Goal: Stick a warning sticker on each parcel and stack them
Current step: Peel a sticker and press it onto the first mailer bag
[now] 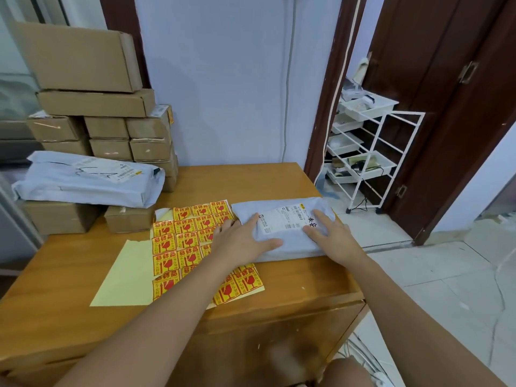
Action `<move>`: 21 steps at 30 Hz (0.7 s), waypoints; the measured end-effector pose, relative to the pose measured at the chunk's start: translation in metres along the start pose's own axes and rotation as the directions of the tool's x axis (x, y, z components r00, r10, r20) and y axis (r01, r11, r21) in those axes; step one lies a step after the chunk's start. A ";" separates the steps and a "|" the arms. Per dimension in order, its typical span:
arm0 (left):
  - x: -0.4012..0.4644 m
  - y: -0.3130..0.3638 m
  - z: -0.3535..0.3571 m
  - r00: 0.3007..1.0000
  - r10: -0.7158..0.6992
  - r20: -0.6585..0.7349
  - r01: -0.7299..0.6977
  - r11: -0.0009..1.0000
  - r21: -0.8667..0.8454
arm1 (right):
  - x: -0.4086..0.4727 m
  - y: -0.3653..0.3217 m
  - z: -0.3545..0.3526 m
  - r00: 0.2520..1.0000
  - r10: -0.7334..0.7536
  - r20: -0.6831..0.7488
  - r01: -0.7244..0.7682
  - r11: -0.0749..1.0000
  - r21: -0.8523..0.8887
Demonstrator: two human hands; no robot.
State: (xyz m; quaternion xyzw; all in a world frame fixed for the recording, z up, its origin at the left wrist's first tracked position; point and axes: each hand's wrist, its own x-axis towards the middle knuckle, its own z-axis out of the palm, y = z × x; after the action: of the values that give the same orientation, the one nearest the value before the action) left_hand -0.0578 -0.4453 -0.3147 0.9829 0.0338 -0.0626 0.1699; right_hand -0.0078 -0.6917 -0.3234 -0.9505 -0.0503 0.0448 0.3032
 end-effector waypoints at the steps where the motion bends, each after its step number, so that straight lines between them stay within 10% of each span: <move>1: -0.002 -0.004 -0.003 1.000 0.004 0.004 -0.004 1.000 -0.019 | -0.002 0.002 -0.002 1.000 -0.015 -0.006 0.015 0.999 0.046; 9: -0.060 -0.081 -0.043 0.967 0.158 -0.199 -0.189 0.971 -0.148 | -0.026 -0.022 -0.001 0.916 -0.327 -0.234 0.266 0.929 -0.258; 21: -0.140 -0.167 -0.022 0.954 0.194 -0.229 -0.215 0.974 -0.071 | -0.100 -0.146 0.105 0.775 -0.623 0.104 0.632 0.766 -0.121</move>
State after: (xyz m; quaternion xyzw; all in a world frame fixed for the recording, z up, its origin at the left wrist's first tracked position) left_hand -0.2091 -0.2868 -0.3303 0.9728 -0.0465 0.0665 0.2171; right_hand -0.1286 -0.5261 -0.3184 -0.8973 -0.3769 -0.0357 0.2272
